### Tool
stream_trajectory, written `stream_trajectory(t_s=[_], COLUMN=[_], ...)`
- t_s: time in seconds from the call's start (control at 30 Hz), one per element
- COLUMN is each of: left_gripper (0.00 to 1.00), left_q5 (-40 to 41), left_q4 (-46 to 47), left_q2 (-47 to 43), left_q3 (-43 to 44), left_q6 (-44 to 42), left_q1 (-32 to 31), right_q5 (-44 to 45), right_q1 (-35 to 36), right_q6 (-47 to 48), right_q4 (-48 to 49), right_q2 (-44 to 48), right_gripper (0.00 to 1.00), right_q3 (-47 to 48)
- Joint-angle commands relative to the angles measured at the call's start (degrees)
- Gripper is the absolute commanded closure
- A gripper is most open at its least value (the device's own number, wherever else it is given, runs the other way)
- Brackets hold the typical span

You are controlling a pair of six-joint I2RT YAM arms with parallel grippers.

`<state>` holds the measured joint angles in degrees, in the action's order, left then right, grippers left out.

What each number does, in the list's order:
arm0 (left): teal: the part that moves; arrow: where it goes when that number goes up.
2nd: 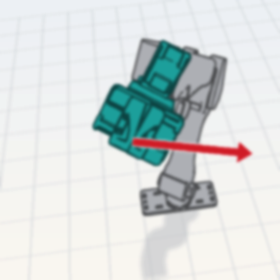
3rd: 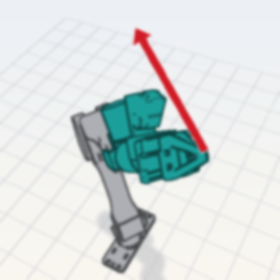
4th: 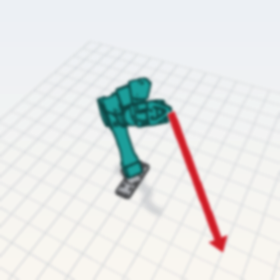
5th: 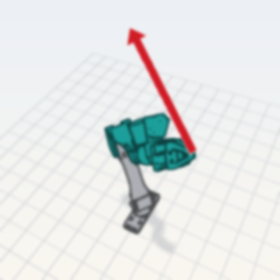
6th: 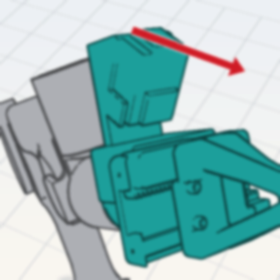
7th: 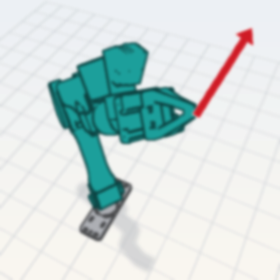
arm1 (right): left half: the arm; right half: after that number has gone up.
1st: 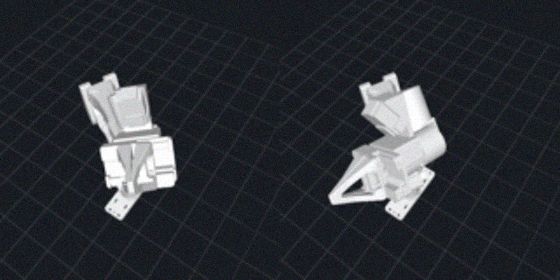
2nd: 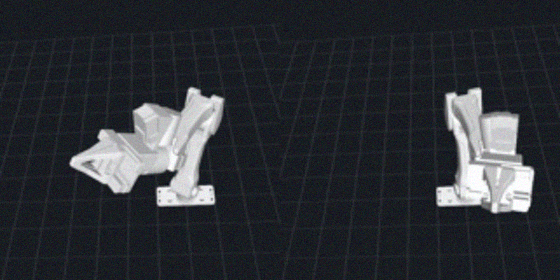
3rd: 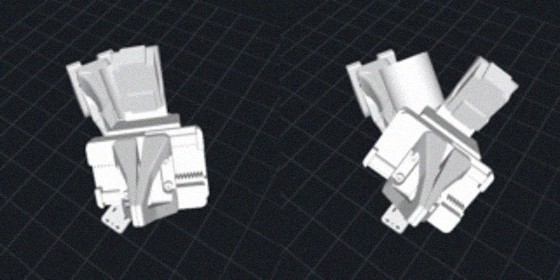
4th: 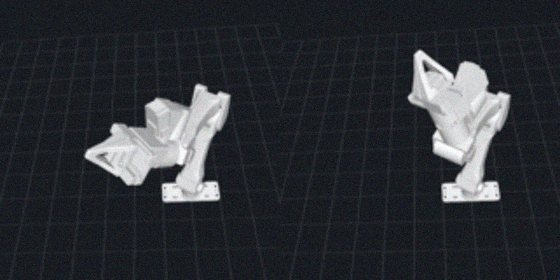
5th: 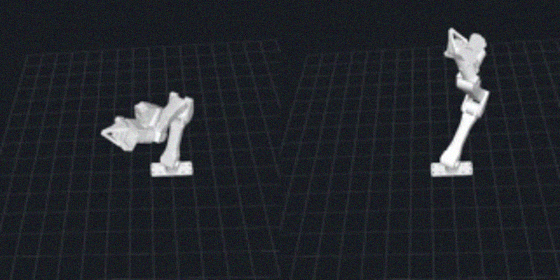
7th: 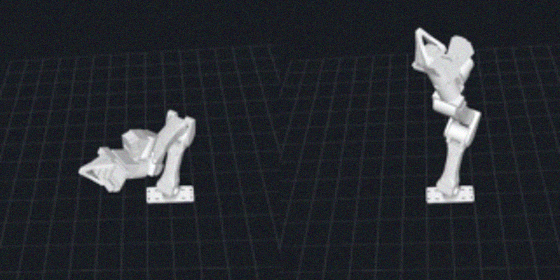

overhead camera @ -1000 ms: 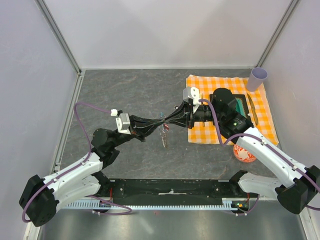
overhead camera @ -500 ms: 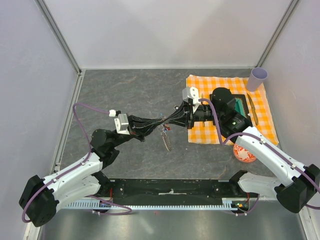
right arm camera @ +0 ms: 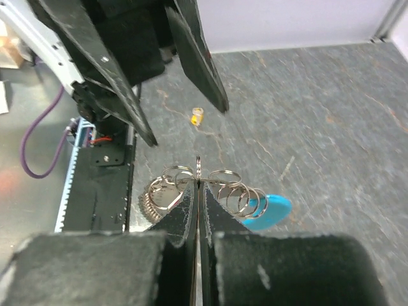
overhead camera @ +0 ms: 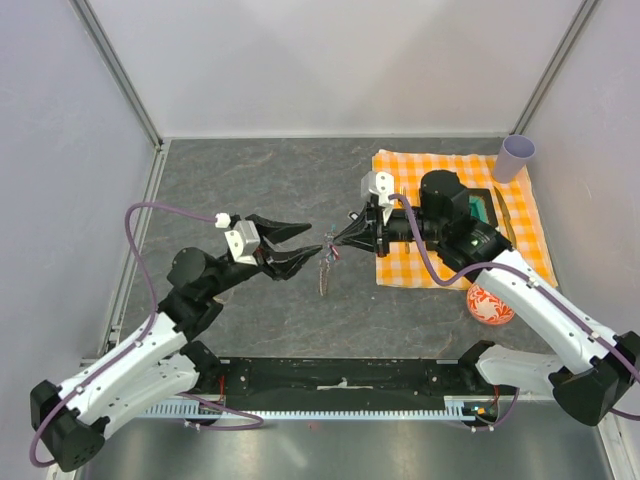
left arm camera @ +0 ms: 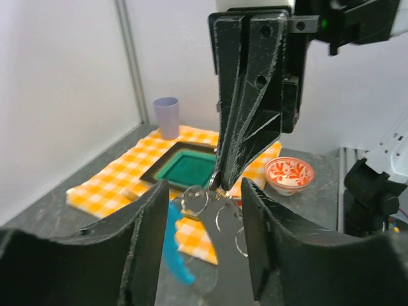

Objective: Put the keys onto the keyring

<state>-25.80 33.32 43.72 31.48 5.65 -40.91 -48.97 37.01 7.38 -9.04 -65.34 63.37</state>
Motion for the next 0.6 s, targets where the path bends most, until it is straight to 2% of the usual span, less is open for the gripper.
stream_trajectory(t_s=[0.0,0.1,0.17,0.23,0.33,0.57], left_gripper=[0.41,0.39,0.39,0.39,0.38,0.39], left_q5=[6.2,5.2,3.0,-0.7,-5.1,-9.6], left_q4=[-24.5,-31.1,-31.6,-31.2,-30.8,-30.8], left_q2=[-3.0,-1.8,-0.1,1.4,4.2,6.3], left_q3=[8.1,11.8,12.9,13.7,15.0,17.0], left_q6=[-12.3,-15.0,-15.2,-15.3,-15.8,-18.8], left_q1=[-0.2,-0.2,-0.2,-0.1,-0.1,-0.2], right_q5=[6.4,10.3,12.0,17.5,23.3,26.2], right_q1=[0.2,1.0,3.0,6.2,8.9,9.7], right_q6=[8.6,15.2,18.9,23.2,26.2,28.3], right_q4=[-9.9,-19.2,-27.5,-34.2,-39.5,-41.8], right_q2=[0.6,-1.4,-4.0,-6.4,-8.2,-8.2], right_gripper=[1.0,1.0,1.0,1.0,1.0,1.0], right_q3=[7.7,12.9,18.0,21.2,25.5,27.4])
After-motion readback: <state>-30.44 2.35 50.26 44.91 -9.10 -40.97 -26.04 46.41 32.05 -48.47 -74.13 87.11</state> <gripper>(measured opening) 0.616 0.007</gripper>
